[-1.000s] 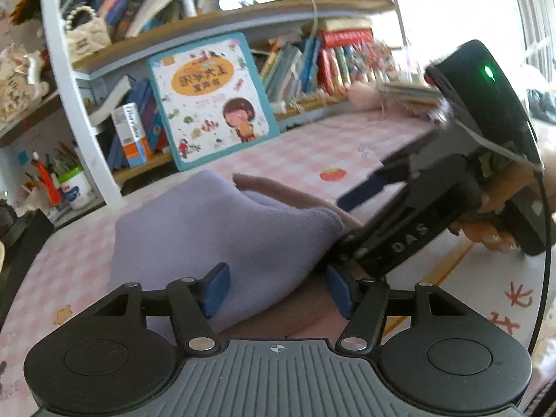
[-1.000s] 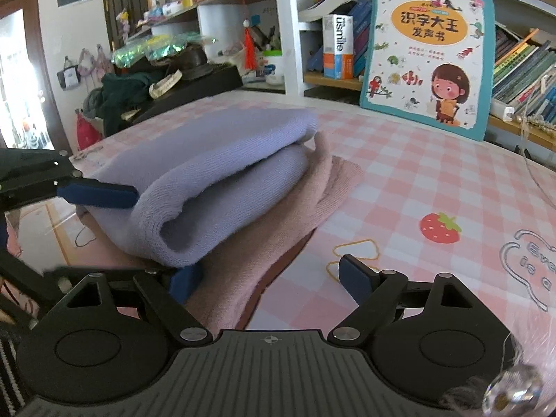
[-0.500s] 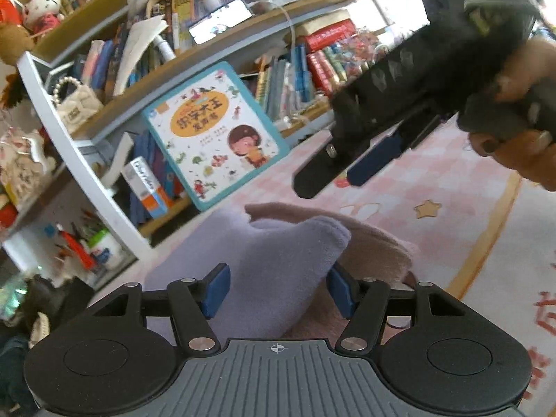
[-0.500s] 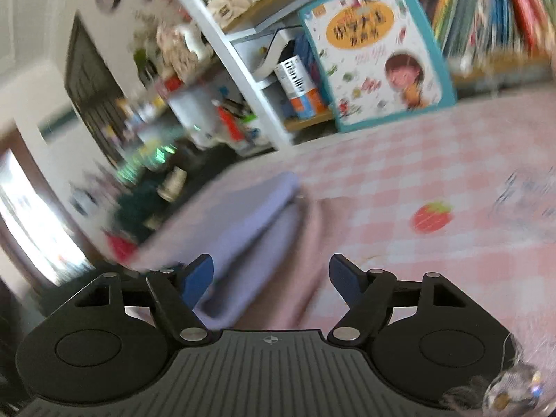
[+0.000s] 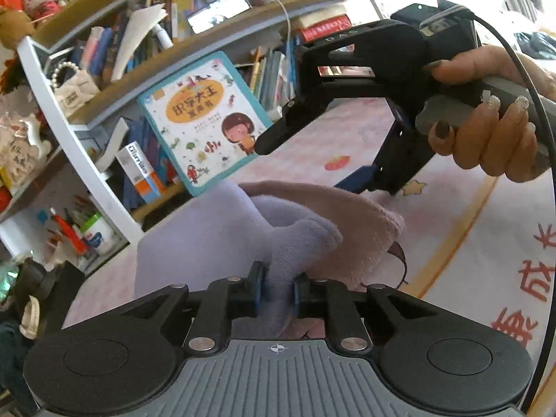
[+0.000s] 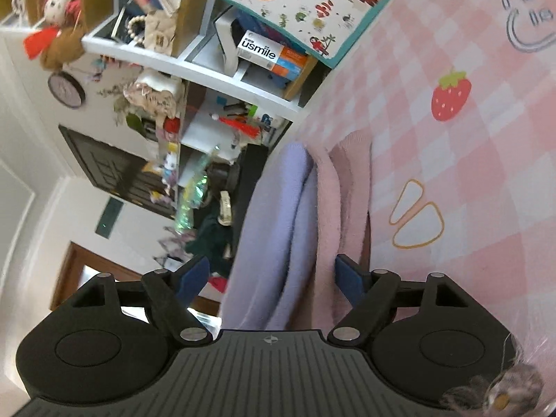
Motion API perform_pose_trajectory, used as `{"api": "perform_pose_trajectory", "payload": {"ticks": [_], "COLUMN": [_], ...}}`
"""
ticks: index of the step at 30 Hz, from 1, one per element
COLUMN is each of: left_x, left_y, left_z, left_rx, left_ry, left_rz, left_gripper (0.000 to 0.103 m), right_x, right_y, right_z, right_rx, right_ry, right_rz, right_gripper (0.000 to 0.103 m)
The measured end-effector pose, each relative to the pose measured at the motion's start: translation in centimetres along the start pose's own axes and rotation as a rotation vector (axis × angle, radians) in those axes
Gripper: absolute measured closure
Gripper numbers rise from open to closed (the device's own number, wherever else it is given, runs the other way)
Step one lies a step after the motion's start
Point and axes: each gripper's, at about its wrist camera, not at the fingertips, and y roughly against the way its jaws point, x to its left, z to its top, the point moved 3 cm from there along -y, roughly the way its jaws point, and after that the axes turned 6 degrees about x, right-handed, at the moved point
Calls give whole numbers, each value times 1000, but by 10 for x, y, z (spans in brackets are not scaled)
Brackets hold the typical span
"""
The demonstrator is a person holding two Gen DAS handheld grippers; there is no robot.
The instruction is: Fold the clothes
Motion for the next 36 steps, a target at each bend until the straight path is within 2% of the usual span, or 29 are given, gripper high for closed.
{"api": "perform_pose_trajectory", "payload": {"ticks": [2, 6, 7, 9, 11, 14, 20, 22, 26, 27, 29, 32, 34, 36], "left_x": [8, 43, 47, 43, 28, 10, 9, 8, 6, 7, 11, 29, 43, 46], "left_y": [3, 14, 15, 15, 11, 5, 2, 2, 0, 0, 0, 11, 20, 21], "left_z": [1, 1, 1, 2, 2, -2, -4, -4, -6, -7, -7, -6, -4, 0], "left_rx": [-23, -98, -107, -97, -73, -43, -36, -37, -32, -35, -41, -117, -179, -179], "left_ry": [82, 344, 368, 332, 249, 154, 157, 148, 148, 157, 184, 333, 418, 417], "left_rz": [-20, -97, -103, -99, -78, -46, -57, -50, -63, -67, -80, -107, -118, -127], "left_gripper": [86, 89, 89, 89, 89, 89, 82, 82, 82, 82, 82, 90, 91, 91], "right_x": [2, 8, 9, 11, 14, 18, 23, 33, 54, 57, 59, 57, 47, 33], "right_y": [-4, -13, -16, -22, -28, -34, -42, -39, -15, -9, -6, -16, -24, -32], "right_z": [1, 1, 2, 3, 5, 10, 25, 30, 40, 41, 39, 29, 22, 20], "right_rx": [17, 50, 54, 63, 72, 56, 15, -28, -221, -244, -216, -75, -12, 31], "right_ry": [-7, -24, -29, -42, -51, -34, 15, 75, 227, 238, 253, 258, 221, 120], "right_rz": [-8, 11, 20, 42, 63, 23, -16, -33, -87, -101, -108, -123, -123, -68], "right_gripper": [26, 26, 26, 24, 24, 24, 28, 30, 31, 31, 30, 30, 30, 30]}}
